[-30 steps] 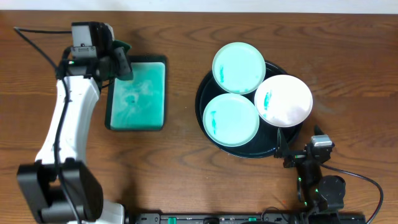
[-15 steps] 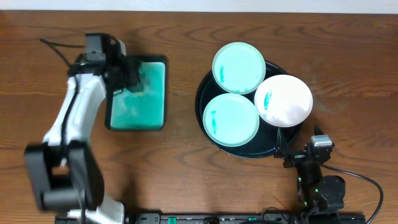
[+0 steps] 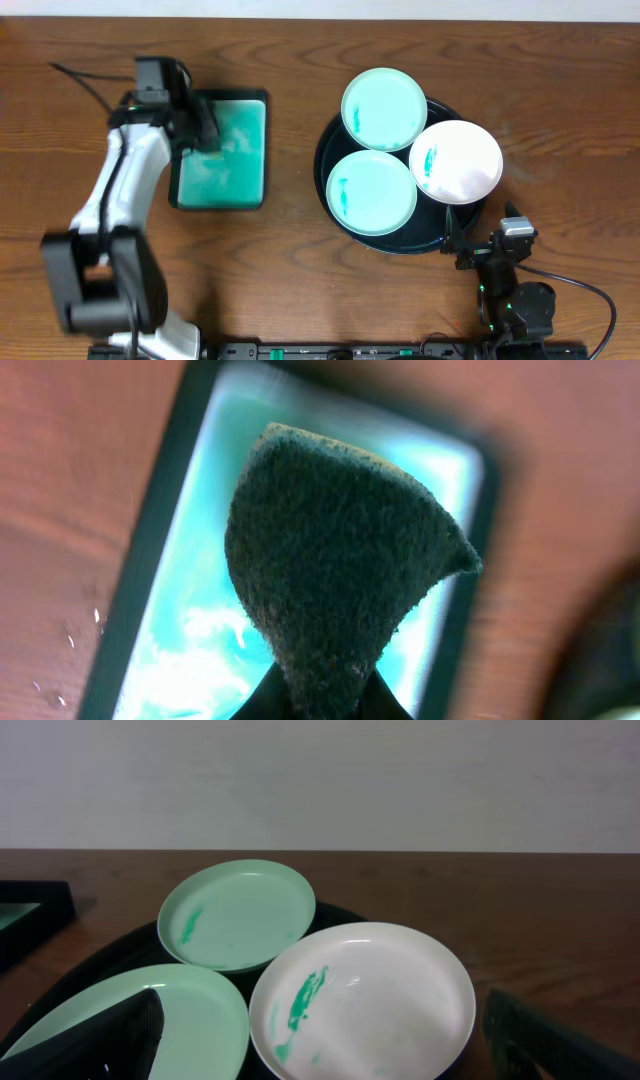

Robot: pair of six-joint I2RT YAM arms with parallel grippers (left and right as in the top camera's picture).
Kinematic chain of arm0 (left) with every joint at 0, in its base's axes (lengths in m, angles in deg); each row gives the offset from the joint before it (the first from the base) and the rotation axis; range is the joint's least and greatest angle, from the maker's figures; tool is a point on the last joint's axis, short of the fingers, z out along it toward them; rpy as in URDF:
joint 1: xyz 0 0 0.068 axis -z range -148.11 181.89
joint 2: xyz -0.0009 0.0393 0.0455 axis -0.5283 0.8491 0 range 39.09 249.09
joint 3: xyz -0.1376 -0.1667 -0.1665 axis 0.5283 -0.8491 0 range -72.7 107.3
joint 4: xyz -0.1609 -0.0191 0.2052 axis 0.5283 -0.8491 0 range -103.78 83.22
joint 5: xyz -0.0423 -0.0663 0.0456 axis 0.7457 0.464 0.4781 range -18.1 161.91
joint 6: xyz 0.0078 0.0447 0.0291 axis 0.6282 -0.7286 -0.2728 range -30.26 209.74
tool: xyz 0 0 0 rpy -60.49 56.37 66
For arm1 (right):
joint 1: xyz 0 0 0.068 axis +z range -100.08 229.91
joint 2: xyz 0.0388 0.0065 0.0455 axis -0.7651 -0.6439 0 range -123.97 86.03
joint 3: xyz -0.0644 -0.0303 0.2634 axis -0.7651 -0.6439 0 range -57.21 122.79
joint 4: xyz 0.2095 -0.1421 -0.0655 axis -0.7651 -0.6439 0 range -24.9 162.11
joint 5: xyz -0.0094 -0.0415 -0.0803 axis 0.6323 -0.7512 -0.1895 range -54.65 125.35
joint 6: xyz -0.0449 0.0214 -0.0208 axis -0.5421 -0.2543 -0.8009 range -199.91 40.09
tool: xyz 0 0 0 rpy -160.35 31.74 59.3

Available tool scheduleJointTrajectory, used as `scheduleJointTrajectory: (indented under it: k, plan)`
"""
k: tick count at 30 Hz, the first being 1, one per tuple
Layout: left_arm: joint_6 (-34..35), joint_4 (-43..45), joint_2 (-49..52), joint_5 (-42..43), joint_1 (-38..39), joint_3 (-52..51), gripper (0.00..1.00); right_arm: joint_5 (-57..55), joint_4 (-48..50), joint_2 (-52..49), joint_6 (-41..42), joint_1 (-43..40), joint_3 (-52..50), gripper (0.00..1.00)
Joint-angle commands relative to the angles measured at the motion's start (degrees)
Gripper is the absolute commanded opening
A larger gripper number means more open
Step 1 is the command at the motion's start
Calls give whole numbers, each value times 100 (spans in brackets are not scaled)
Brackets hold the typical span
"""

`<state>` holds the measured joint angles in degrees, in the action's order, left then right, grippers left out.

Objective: Clean dirty plates on tray and stack at the side

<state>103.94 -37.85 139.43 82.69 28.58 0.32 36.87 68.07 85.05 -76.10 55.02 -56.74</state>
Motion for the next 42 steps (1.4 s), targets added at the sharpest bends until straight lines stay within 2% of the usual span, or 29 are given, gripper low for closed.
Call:
scheduleJointTrajectory:
  k: [1, 5, 12, 17, 22, 24, 29, 34, 42]
  plan:
    - [72, -70, 367, -9, -48, -61, 7, 4, -17, 20, -70, -42, -17, 99]
    - [74, -240, -57, 372, -48, 289, 7, 7, -17, 20, -70, -42, -15, 99]
    - [74, -293, -1172, 240, -46, 369, 7, 7, -17, 20, -70, -42, -17, 99]
    - [114, -262, -835, 140, -31, 125, 7, 7, -17, 20, -70, -42, -15, 99]
    - [109, -9, 236, -98, 26, -160, 7, 7, -17, 20, -70, -42, -15, 99]
    - [114, -138, 448, 55, -2, -87, 7, 7, -17, 20, -70, -42, -15, 99]
    - [111, -393, 57, 76, -4, 260, 7, 7, -17, 20, -70, -42, -15, 99]
    - [111, -468, -822, 57, 114, 308, 7, 7, -17, 20, -70, -42, -15, 99]
    - [109, -385, -227, -492, 426, 4, 7, 7, -17, 20, -70, -42, -15, 99]
